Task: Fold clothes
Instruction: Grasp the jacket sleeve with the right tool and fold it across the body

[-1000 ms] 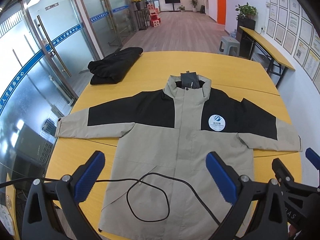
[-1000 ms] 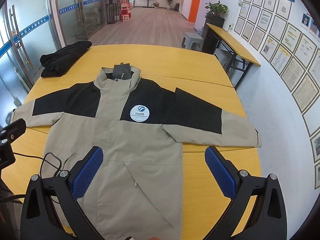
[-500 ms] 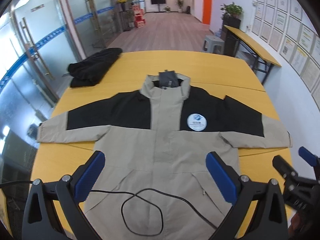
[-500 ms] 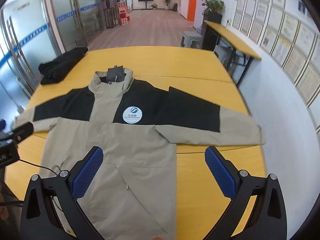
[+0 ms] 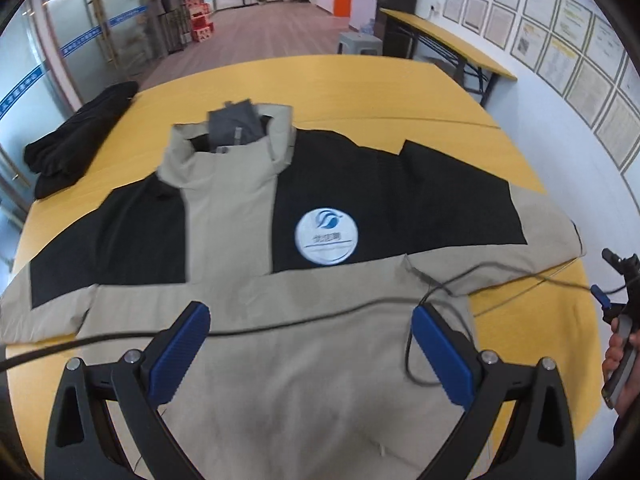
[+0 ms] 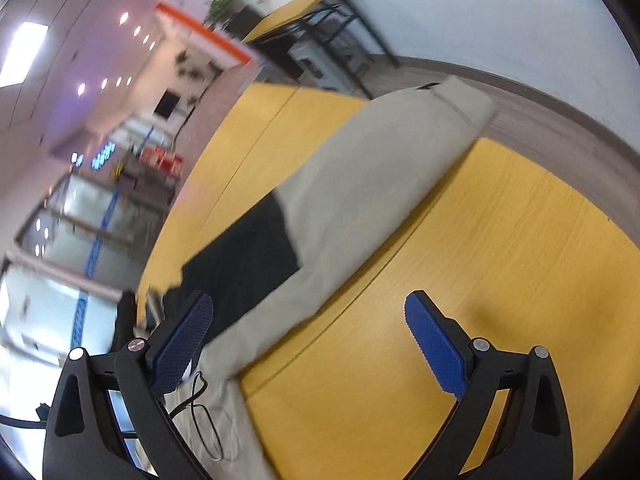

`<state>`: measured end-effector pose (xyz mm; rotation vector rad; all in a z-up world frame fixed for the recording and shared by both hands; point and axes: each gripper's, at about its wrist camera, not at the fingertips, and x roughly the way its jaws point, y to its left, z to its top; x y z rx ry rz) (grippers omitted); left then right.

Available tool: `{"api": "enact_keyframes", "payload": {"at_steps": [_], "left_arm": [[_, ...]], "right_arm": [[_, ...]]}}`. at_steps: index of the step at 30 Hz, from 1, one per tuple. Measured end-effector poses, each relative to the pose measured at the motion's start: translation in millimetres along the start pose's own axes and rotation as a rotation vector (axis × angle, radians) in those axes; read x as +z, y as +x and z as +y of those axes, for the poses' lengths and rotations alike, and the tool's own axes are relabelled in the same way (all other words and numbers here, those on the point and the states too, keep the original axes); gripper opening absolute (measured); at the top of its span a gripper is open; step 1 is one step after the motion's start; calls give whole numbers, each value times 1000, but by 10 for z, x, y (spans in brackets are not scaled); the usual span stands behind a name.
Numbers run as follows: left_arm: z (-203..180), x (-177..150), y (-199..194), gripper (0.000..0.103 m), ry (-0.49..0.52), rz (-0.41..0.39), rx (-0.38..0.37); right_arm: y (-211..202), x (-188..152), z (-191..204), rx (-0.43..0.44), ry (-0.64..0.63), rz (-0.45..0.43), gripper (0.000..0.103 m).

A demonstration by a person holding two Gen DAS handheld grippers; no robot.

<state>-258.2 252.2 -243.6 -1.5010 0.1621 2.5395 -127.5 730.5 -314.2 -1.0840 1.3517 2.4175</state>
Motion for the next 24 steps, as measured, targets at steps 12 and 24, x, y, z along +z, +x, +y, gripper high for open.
{"api": "enact_keyframes", "payload": {"at_steps": [12, 24], "left_arm": [[-634, 735, 1303, 103, 219, -4, -96], [-983, 838, 2105, 103, 375, 48, -173]], "right_arm": [[576, 808, -500, -22, 103, -93, 87], [362, 618, -734, 1, 140, -252, 1]]}}
